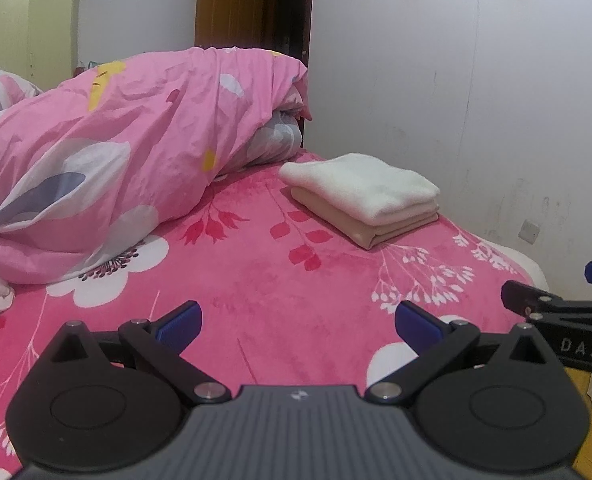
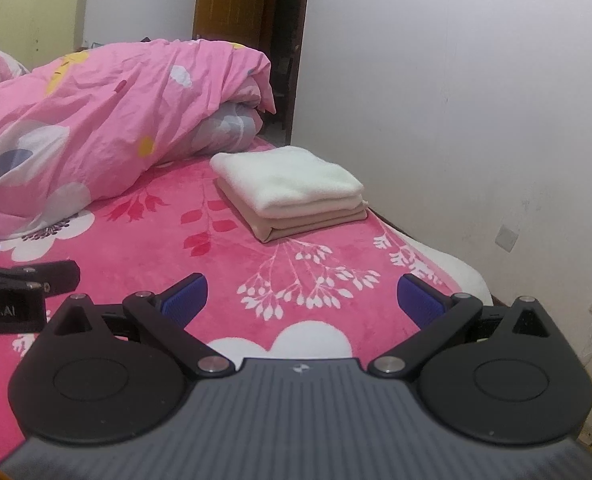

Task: Fold clothes

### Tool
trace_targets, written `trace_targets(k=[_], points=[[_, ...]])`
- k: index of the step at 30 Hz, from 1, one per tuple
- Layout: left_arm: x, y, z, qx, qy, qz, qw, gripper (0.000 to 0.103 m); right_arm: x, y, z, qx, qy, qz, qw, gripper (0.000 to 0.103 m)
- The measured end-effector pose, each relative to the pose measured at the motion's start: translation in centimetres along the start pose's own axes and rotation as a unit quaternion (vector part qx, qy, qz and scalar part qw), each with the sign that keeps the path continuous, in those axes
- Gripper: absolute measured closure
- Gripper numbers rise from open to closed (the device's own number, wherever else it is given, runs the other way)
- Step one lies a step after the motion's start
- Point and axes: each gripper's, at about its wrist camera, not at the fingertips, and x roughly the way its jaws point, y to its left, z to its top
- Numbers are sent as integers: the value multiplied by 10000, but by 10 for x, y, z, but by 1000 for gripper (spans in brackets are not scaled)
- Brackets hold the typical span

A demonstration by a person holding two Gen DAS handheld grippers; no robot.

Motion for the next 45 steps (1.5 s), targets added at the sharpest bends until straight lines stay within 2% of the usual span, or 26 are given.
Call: trace_targets(k=[45], points=[[-5,-2,-7,-19,61,-4,10000,0,-4,-2,-8,121,168,51,9998,1]])
